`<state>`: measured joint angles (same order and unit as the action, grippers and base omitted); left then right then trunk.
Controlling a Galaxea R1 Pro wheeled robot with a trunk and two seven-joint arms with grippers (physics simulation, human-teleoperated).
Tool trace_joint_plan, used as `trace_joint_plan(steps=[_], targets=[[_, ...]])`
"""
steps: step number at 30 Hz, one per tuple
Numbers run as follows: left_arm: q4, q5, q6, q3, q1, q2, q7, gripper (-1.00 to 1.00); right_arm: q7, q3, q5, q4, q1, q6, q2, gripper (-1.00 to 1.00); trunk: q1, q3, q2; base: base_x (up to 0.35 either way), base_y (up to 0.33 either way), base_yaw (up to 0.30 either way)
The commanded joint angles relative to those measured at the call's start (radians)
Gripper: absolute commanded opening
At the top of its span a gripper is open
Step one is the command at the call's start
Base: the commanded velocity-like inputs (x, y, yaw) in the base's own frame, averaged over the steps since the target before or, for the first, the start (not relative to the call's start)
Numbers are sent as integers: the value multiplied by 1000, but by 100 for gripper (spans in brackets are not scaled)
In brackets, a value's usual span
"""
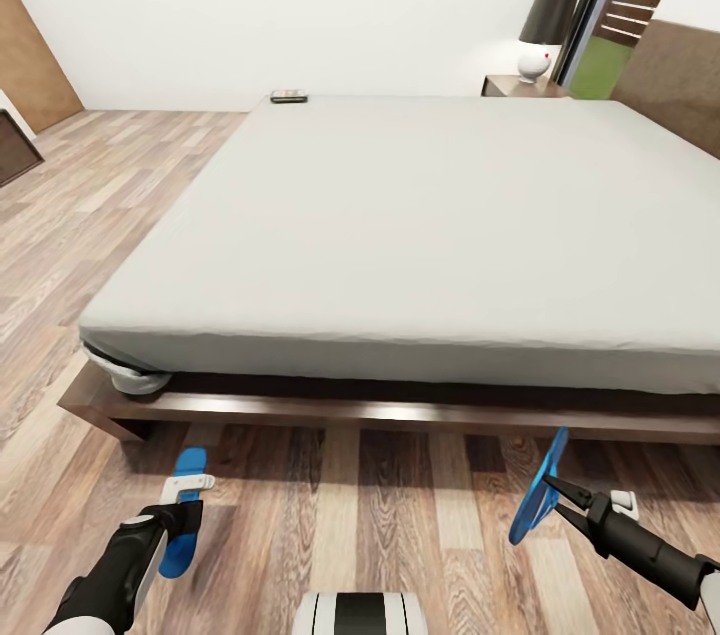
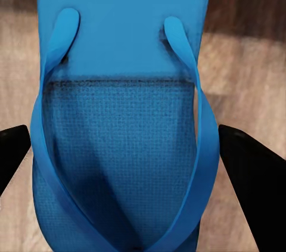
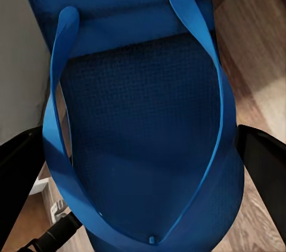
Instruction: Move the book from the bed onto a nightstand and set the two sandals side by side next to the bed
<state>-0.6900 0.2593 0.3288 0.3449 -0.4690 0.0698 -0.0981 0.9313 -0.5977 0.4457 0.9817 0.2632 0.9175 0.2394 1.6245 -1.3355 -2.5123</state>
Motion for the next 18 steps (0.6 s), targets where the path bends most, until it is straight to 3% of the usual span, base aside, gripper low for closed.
trace_joint_plan(steps=[1, 7, 18], targets=[[-2, 11, 4, 5, 0, -1, -9, -100, 4, -1, -1, 0, 1, 4, 0, -100, 0, -1, 0, 0, 22, 0], [-2, 11, 4, 5, 0, -1, -9, -100, 4, -2, 0, -1, 1, 4, 3, -100, 0, -1, 0, 5, 14, 0], [-1, 11, 4, 5, 0, -2, -9, -100, 5, -3, 0, -2, 1, 5, 4, -100, 0, -1, 0, 117, 191, 0]])
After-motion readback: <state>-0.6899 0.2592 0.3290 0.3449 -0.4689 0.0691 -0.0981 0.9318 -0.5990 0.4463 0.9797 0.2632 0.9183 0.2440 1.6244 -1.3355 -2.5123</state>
